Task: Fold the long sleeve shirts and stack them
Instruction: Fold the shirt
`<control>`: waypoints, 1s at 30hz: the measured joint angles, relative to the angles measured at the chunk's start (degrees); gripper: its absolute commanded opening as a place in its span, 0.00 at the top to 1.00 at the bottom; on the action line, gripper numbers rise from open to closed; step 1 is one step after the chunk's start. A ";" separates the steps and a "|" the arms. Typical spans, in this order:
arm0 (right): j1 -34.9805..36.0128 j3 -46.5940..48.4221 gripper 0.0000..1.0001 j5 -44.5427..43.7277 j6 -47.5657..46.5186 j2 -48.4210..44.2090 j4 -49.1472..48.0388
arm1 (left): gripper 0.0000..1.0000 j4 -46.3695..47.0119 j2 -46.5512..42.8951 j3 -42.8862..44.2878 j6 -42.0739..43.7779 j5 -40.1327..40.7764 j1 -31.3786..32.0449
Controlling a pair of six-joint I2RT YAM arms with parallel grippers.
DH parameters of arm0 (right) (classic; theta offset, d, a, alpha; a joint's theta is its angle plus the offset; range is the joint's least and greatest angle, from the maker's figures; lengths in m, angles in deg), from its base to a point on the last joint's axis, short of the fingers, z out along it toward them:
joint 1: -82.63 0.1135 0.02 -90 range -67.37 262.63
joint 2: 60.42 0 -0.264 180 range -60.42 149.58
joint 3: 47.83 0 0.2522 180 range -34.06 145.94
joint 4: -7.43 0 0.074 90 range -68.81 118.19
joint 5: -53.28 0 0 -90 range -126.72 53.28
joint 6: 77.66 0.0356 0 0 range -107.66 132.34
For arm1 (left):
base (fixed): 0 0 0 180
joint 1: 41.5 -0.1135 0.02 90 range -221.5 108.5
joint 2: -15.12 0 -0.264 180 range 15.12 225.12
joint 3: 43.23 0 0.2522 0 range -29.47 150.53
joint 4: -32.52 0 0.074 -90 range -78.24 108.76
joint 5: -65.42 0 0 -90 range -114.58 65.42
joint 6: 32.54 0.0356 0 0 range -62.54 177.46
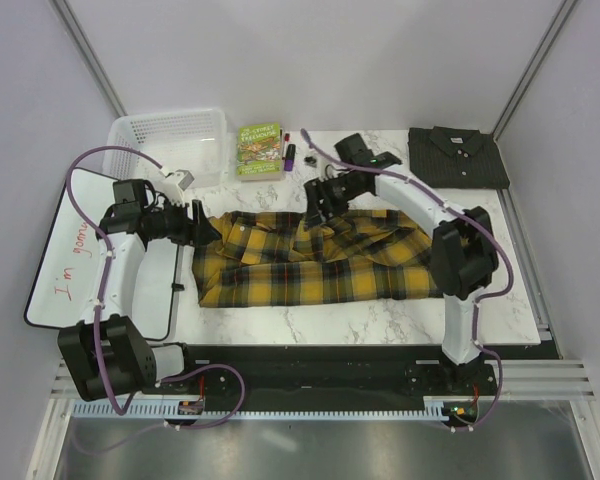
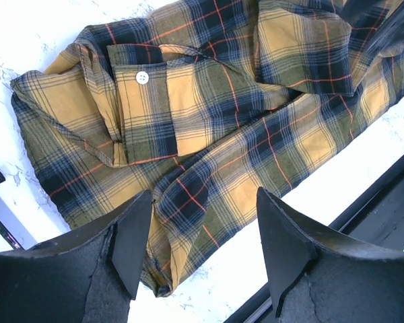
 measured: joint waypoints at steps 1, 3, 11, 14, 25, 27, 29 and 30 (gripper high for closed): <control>-2.14 -0.90 0.29 -0.46 -0.17 -1.22 0.59 | 0.29 -0.13 -0.15 0.00 0.00 -0.02 0.00; -6.84 -2.27 0.29 -1.81 -0.42 -3.39 1.25 | 0.29 -0.42 -0.37 0.00 0.02 -0.07 -0.02; -16.72 -4.24 0.26 -4.04 2.14 -2.56 1.95 | 0.29 -0.66 -1.18 0.00 0.02 -0.90 0.00; -15.67 -4.59 0.24 -4.04 3.48 -0.35 1.88 | 0.29 -0.76 -2.10 0.00 0.04 -0.96 -0.02; -14.75 -5.09 0.70 -1.25 7.72 5.81 0.37 | 0.29 -0.94 -3.58 0.00 0.04 -0.90 0.00; -14.58 -5.09 0.84 0.46 8.24 5.84 -0.22 | 0.29 -0.96 -3.54 0.00 0.04 -0.90 0.00; -14.25 -5.09 0.99 2.16 8.74 5.84 -0.92 | 0.29 -0.94 -3.50 0.00 0.04 -0.92 0.00; -13.88 -5.09 1.00 3.10 9.29 5.84 -1.49 | 0.29 -0.94 -3.50 0.00 0.04 -0.92 0.00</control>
